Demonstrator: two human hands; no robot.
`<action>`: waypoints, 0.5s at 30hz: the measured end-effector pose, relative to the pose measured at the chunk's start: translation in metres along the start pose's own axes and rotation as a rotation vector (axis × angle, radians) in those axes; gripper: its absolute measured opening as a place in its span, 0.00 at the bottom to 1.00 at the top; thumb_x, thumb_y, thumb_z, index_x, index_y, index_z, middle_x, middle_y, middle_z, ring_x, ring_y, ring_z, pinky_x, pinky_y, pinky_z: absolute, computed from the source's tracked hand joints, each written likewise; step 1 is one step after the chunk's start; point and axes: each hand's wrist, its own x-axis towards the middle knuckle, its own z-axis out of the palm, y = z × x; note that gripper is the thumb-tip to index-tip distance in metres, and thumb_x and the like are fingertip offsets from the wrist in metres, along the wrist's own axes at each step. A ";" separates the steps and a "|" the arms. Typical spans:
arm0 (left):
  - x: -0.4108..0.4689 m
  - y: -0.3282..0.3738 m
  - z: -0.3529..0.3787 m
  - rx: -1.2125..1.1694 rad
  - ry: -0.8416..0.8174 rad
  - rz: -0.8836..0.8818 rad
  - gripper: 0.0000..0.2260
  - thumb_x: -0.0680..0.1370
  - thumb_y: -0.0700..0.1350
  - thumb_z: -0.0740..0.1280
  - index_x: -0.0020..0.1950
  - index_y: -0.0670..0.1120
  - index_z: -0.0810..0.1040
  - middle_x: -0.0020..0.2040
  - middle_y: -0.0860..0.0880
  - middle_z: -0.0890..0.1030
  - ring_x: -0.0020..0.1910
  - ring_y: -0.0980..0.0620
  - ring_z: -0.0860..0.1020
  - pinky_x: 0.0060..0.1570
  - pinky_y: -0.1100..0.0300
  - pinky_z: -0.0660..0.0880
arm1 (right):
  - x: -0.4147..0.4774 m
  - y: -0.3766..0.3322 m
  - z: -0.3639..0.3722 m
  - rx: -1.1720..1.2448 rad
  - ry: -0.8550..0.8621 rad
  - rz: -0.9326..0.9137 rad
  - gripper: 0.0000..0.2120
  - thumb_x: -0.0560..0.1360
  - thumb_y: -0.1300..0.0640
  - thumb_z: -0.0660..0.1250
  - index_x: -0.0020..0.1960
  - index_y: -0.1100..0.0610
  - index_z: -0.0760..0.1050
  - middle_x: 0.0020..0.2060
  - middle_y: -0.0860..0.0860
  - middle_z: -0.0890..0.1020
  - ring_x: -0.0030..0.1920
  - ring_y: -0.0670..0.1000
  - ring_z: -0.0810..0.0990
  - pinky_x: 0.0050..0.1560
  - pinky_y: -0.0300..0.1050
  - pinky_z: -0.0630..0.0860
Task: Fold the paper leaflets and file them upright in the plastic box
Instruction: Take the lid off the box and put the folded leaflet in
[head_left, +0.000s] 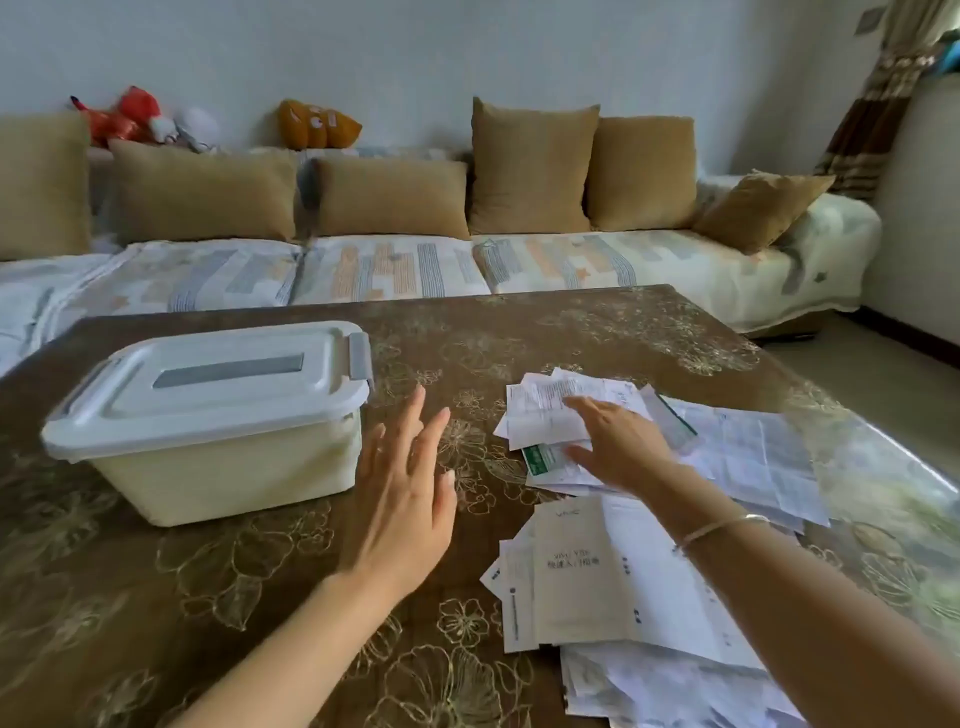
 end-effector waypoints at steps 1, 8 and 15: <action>0.001 -0.001 0.003 -0.024 -0.006 -0.014 0.24 0.80 0.48 0.58 0.77 0.50 0.60 0.80 0.51 0.47 0.77 0.51 0.58 0.75 0.46 0.56 | 0.002 0.000 0.001 -0.086 -0.014 0.001 0.25 0.77 0.48 0.65 0.72 0.48 0.63 0.63 0.50 0.77 0.58 0.52 0.78 0.51 0.47 0.76; 0.003 -0.009 0.000 -0.149 0.022 -0.056 0.24 0.80 0.47 0.61 0.76 0.50 0.62 0.80 0.53 0.53 0.72 0.53 0.64 0.68 0.60 0.62 | -0.005 -0.001 0.007 -0.290 0.120 -0.015 0.08 0.79 0.62 0.56 0.50 0.54 0.73 0.27 0.47 0.70 0.24 0.47 0.64 0.24 0.40 0.59; -0.045 -0.014 -0.030 -0.346 0.060 -0.067 0.31 0.77 0.38 0.67 0.76 0.53 0.60 0.78 0.59 0.55 0.74 0.60 0.61 0.68 0.60 0.66 | -0.055 -0.060 -0.066 1.054 0.351 0.201 0.08 0.79 0.62 0.61 0.47 0.60 0.79 0.36 0.52 0.82 0.36 0.53 0.81 0.36 0.46 0.79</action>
